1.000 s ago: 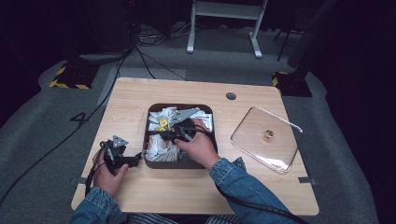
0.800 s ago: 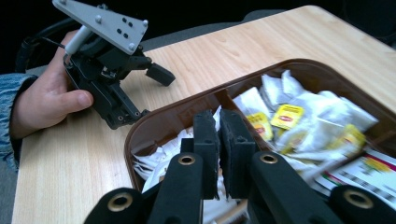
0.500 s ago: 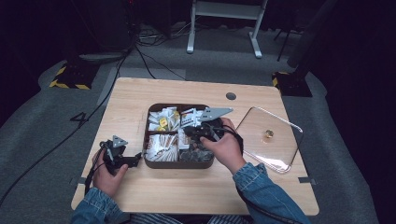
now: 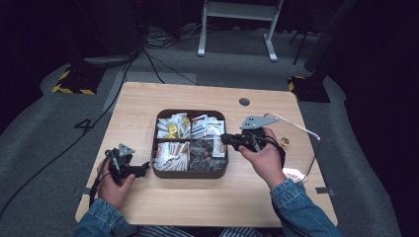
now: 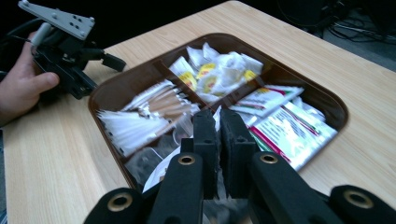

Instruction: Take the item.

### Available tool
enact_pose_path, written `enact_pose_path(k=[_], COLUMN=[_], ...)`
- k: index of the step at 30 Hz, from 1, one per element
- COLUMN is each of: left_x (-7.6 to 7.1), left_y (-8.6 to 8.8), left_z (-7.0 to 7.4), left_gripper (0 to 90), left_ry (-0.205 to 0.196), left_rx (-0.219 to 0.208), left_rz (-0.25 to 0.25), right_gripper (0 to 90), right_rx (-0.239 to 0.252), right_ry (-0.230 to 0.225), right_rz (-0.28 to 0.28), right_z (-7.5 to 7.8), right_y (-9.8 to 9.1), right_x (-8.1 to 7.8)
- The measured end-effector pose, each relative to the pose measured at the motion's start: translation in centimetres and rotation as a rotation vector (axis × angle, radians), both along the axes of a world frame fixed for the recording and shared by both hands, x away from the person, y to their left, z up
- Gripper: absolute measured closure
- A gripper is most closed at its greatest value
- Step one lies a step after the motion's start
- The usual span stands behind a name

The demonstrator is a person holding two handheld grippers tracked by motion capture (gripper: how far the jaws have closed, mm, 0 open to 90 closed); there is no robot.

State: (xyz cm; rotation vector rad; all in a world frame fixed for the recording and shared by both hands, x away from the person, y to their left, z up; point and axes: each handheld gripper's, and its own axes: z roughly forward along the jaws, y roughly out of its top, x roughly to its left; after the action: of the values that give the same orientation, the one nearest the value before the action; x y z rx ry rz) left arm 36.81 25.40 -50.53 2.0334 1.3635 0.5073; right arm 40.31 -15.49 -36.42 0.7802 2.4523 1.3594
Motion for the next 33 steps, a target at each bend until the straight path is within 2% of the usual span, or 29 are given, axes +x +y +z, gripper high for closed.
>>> enact_pose_path(k=[15, 22, 33], left_x=[0.0, 0.0, 0.0], left_y=[0.0, 0.0, 0.0], left_z=[0.0, 0.0, 0.0], left_gripper=[11.8, 11.8, 11.8], left_ry=[-0.001, -0.001, -0.001], left_rx=[0.0, 0.0, 0.0], left_rz=[0.0, 0.0, 0.001], right_gripper=[86.1, 86.1, 86.0], right_rx=[-0.002, -0.013, -0.019], right_ry=[0.029, 0.061, 0.113], right_rz=[-0.096, -0.141, -0.18], right_z=[-1.7, -3.5, -6.6], right_y=[-4.5, -6.4, -7.8], right_x=[-1.0, -1.7, -2.3])
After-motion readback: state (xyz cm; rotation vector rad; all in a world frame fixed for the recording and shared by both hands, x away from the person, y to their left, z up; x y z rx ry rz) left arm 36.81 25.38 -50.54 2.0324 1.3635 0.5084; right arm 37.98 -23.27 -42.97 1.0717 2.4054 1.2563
